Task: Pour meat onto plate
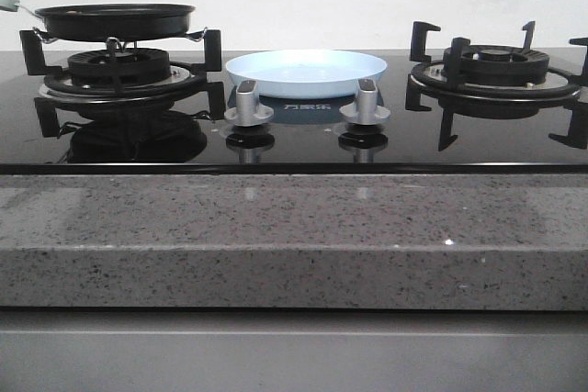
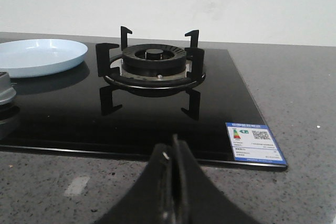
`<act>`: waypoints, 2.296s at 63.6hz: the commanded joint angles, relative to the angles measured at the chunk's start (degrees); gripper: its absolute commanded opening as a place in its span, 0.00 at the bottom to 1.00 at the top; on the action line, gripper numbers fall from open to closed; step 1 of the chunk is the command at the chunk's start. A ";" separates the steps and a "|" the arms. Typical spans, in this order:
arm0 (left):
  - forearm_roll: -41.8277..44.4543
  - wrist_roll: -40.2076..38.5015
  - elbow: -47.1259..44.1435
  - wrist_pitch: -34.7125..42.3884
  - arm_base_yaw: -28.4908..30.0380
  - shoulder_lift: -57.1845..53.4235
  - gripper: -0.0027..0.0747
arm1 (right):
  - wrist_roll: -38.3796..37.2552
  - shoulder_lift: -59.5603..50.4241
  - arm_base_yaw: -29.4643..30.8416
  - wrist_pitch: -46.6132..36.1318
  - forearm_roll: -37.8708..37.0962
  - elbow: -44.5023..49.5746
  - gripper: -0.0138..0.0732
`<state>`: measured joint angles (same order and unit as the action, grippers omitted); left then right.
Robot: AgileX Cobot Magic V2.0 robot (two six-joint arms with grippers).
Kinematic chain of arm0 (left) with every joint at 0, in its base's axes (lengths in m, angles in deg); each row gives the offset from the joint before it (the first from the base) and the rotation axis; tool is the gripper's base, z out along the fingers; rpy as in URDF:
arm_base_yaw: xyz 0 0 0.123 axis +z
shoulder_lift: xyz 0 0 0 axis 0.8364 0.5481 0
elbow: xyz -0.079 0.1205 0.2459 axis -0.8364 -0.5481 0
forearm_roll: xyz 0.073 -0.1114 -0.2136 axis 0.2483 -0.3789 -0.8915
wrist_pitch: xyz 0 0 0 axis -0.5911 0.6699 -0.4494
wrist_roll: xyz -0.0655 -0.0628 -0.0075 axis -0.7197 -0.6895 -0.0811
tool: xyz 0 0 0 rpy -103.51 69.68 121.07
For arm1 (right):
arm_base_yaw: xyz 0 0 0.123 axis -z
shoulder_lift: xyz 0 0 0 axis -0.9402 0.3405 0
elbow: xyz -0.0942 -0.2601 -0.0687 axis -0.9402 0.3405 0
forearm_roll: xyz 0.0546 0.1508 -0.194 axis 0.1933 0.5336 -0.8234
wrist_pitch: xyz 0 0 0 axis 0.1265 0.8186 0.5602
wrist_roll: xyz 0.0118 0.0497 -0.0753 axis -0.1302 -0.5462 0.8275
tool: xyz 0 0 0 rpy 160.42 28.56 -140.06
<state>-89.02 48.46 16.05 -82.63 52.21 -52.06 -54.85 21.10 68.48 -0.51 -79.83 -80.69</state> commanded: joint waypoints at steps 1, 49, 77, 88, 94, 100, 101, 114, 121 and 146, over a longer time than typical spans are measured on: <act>-0.08 -0.45 -0.37 5.98 0.13 -0.97 0.01 | 0.30 -0.93 -0.08 -5.56 -0.37 -0.30 0.08; -0.19 -0.45 37.22 -23.79 0.13 14.16 0.01 | 0.30 10.48 -0.08 19.06 -0.05 -33.69 0.08; -3.83 -0.45 40.57 -28.29 0.13 26.89 0.01 | 0.30 18.14 -0.08 21.42 -0.05 -32.45 0.08; -3.83 -0.45 40.57 -28.29 0.13 29.51 0.01 | 0.30 18.26 -0.08 23.71 -0.05 -31.57 0.09; -3.49 -0.45 40.57 -28.29 0.13 30.69 0.08 | 0.30 18.38 -0.08 25.64 -0.05 -31.57 0.20; -2.29 -0.45 40.57 -28.29 0.13 31.78 0.29 | 0.30 18.92 -0.08 27.18 0.00 -31.64 0.44; -2.31 -0.45 40.57 -28.29 0.13 31.80 0.35 | 0.30 19.04 -0.08 27.40 0.00 -31.64 0.48; -1.90 -0.45 40.57 -28.18 0.13 32.16 0.65 | 0.30 23.36 -0.28 29.63 4.44 -33.68 0.72; -1.90 -0.45 40.57 -28.18 0.13 32.16 0.63 | 1.35 28.78 -0.28 34.23 7.66 -37.70 0.72; -1.90 -0.45 40.57 -28.29 0.13 32.16 0.60 | 17.83 53.12 -0.28 44.55 28.86 -54.84 0.72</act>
<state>-90.53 48.46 54.65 -114.97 52.21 -20.62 -41.09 70.17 68.45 46.23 -56.74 -131.06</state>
